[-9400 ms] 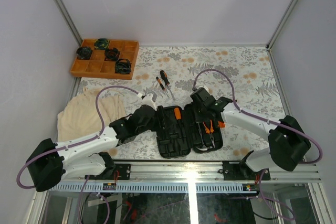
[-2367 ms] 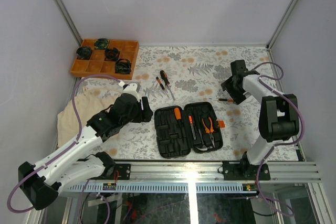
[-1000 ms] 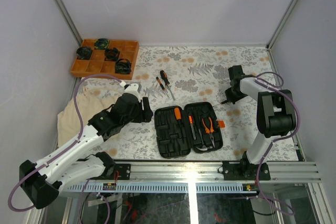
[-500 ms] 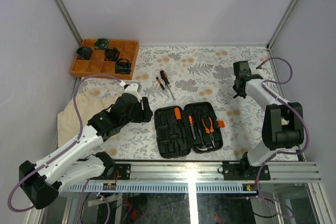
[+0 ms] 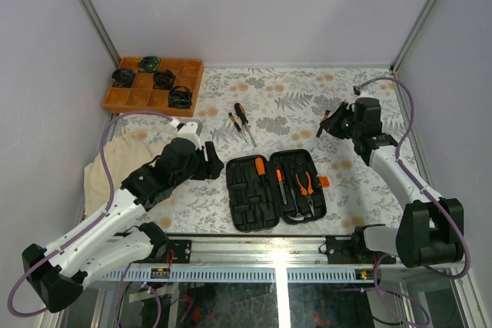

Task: Sort the tools into containers
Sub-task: Pick up the screwdriver from the center of the board.

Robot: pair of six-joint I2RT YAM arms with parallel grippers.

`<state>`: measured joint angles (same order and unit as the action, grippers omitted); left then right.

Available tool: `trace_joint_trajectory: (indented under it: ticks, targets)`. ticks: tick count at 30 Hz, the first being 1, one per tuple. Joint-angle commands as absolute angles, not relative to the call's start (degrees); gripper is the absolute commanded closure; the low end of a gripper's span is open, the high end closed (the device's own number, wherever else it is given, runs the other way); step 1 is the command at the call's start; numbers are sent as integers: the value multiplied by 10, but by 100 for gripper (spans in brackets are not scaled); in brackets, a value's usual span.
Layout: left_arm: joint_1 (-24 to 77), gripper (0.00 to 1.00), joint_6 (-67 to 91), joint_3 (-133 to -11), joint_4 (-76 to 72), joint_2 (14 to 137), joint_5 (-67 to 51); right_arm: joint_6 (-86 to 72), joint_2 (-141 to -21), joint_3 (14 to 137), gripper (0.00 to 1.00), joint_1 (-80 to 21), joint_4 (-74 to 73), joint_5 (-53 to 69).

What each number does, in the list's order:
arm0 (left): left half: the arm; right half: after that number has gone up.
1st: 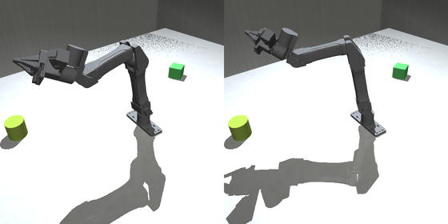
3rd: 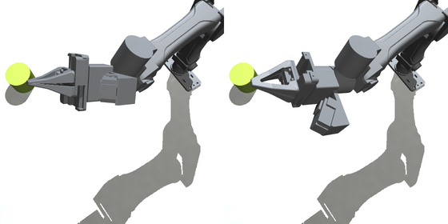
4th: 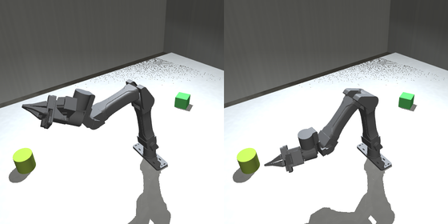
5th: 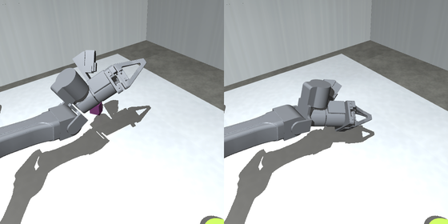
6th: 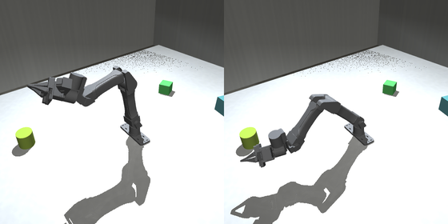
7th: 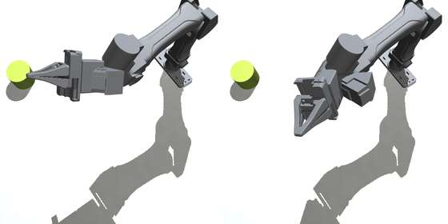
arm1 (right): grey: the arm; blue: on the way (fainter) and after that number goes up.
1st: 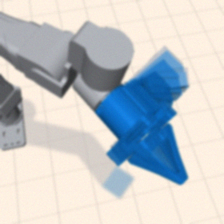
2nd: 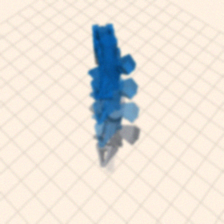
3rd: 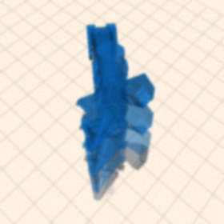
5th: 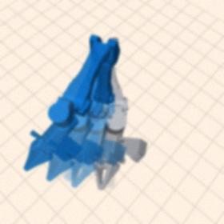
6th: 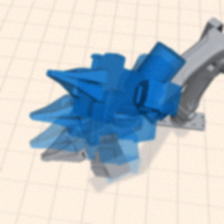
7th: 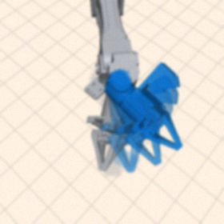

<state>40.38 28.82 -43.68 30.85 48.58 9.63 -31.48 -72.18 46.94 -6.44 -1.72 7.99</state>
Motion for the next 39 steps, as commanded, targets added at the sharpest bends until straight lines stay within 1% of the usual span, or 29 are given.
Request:
trace_joint_trajectory:
  ticks: [1, 5, 10, 17, 24, 28, 31, 33, 39]
  targets:
    - [400, 38, 309, -429, 273, 479, 64, -318, -726, 472, 100, -93, 51, 258]
    - [400, 38, 341, -403, 231, 475, 18, -335, -725, 472, 100, -149, 67, 293]
    - [400, 34, 385, -360, 150, 479, -64, -402, -710, 448, 100, -221, 130, 295]
    - [400, 32, 434, -324, 52, 489, -140, -473, -684, 416, 100, -323, 171, 217]
    - [402, 28, 446, -288, -34, 464, -171, -548, -699, 409, 100, -402, 203, 152]
    - [402, 26, 457, -270, -64, 449, -180, -586, -716, 397, 100, -442, 250, 119]
    - [405, 27, 457, -267, -58, 446, -180, -606, -726, 396, 100, -455, 277, 118]
    - [405, 30, 458, -262, -57, 442, -180, -607, -732, 405, 100, -463, 277, 118]
    - [406, 44, 457, -255, -63, 437, -182, -615, -747, 419, 100, -483, 288, 112]
